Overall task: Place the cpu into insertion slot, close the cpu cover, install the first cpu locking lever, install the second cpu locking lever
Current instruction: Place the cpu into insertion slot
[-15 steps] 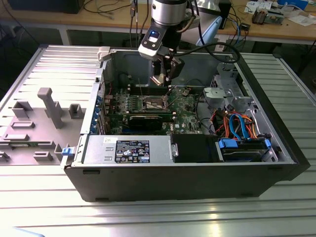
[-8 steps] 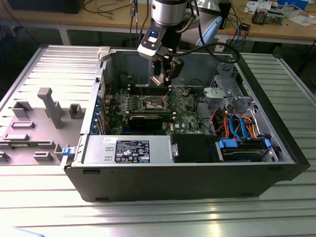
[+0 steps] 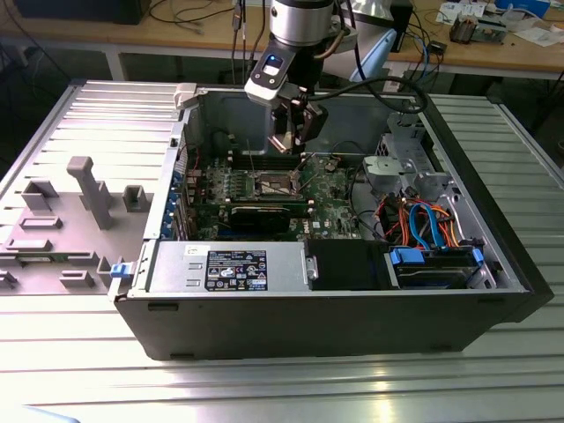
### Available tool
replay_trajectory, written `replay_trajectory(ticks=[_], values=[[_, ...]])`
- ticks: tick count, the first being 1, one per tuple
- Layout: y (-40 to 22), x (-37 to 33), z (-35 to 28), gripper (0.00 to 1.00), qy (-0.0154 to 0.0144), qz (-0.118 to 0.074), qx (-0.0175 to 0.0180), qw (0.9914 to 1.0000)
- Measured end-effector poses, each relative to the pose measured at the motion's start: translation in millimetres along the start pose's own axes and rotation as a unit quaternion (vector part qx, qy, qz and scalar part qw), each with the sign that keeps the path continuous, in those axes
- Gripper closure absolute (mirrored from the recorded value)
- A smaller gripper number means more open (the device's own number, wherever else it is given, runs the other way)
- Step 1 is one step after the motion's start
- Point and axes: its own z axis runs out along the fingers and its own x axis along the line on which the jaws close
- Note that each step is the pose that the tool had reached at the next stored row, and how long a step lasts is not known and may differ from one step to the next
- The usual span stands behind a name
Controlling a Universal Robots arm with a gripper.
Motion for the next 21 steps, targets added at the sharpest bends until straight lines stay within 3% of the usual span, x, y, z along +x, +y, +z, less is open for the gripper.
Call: replay_trajectory(ticks=[21], values=[[0.0, 0.0, 1.4, 0.45, -0.0005, 0.02, -0.0003, 0.9998]])
